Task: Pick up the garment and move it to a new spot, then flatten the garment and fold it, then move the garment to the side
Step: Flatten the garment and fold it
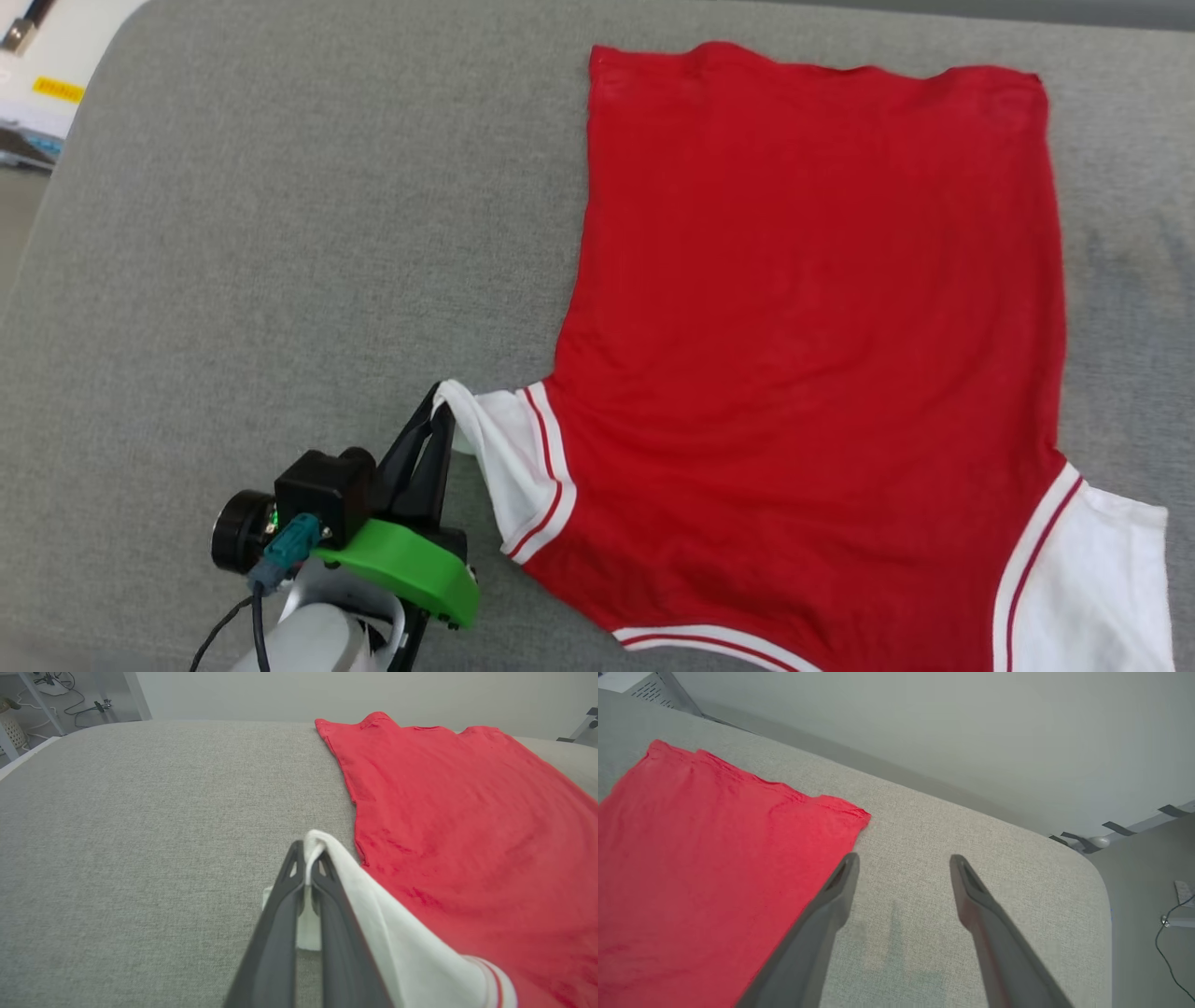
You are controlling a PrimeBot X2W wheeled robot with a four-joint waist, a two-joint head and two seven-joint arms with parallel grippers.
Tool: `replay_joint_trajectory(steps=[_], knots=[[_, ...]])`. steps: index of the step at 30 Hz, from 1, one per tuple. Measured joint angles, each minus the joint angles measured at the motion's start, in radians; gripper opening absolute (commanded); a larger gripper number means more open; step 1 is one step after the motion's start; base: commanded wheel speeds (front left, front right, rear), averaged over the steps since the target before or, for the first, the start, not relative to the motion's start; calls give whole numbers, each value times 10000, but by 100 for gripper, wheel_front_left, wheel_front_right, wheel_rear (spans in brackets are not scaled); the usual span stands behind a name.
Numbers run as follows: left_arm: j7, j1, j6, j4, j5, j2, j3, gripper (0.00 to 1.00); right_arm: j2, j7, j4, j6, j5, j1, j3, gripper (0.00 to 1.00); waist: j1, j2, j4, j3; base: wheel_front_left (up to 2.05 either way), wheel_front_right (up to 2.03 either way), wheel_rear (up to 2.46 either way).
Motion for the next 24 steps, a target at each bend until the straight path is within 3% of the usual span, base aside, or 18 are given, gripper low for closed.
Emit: replay_joint_trajectory(steps=[4, 9, 18, 23, 24], knots=[[0, -246, -2, -278, 416, -272, 12, 0, 222, 2071, 1053, -2, 272, -1653, 224, 100, 0, 0, 373, 713, 0, 0, 0], [0, -534, -98, -462, 759, -568, 6, 0, 823, 3283, 2274, -6, -150, -2964, 174, 100, 1, 0, 859, 1590, 0, 0, 0], [0, -717, -176, -683, 1139, -846, 27, 0, 1363, 3312, 3348, -6, -704, -3134, 378, 100, 2, 0, 1672, 2761, 0, 0, 0], [0, -714, -188, -545, 1152, -918, 38, 0, 915, 3269, 3289, -8, -600, -2795, 451, 100, 1, 0, 1968, 3004, 0, 0, 0], [0, -713, -188, -533, 1168, -926, 42, 0, 848, 3267, 3262, -8, -543, -2760, 439, 49, 1, 0, 1985, 2996, 0, 0, 0]])
